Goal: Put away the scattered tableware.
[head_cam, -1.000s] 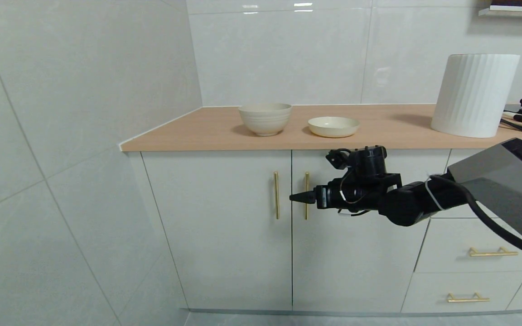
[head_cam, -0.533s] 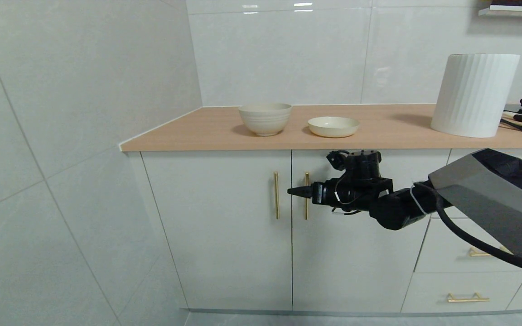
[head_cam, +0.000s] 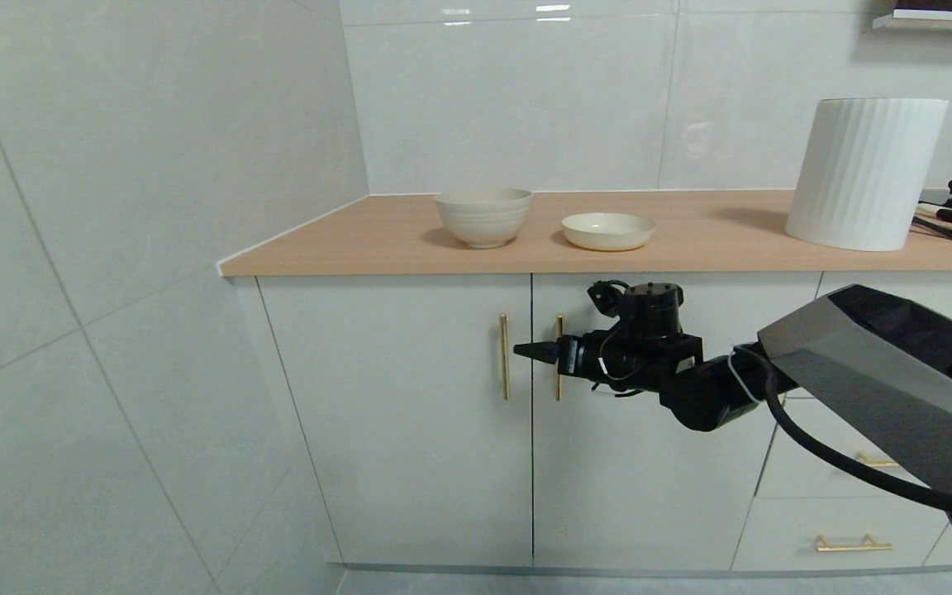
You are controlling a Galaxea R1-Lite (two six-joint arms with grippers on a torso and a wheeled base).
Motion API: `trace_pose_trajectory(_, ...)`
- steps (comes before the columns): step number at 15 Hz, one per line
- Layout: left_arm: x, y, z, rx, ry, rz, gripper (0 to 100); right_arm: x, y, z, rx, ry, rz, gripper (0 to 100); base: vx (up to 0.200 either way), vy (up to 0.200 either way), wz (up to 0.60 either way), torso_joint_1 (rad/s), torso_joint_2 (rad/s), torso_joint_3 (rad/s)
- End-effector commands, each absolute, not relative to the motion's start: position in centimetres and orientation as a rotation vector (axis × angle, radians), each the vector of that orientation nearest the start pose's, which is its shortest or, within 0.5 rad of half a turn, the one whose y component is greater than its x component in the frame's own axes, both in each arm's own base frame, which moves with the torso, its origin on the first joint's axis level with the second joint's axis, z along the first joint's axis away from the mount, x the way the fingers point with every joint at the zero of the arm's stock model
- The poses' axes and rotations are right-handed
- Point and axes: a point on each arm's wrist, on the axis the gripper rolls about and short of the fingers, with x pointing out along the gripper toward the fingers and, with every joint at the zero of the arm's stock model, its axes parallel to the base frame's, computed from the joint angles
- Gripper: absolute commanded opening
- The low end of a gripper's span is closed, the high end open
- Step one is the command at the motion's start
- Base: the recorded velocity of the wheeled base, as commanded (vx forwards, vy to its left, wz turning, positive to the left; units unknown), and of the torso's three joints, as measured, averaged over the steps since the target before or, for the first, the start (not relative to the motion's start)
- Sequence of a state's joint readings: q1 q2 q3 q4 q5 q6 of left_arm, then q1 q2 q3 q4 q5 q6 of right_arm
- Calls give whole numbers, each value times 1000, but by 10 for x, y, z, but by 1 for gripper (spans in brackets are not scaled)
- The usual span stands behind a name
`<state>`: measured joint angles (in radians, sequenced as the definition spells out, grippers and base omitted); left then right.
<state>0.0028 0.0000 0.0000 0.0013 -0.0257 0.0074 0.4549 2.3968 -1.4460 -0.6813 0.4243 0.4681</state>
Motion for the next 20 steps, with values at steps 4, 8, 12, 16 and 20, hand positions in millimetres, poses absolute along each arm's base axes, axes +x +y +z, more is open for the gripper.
trace_pose_trajectory(4,-23,-1,75,8,1,-23,100,419,225,75,426,503,812,100,0,0,0,0,0,0)
trace_pose_trajectory(8,-23,-1,75,8,1,-23,100,415,228,73,423,498,823,100,0,0,0,0,0,0)
trace_pose_trajectory(12,-23,-1,75,8,1,-23,100,409,232,73,420,488,843,100,0,0,0,0,0,0)
trace_pose_trajectory(16,-23,-1,75,8,1,-23,100,395,231,76,415,517,849,100,0,0,0,0,0,0)
trace_pose_trajectory(20,-23,-1,75,8,1,-23,100,371,228,85,407,548,862,100,0,0,0,0,0,0)
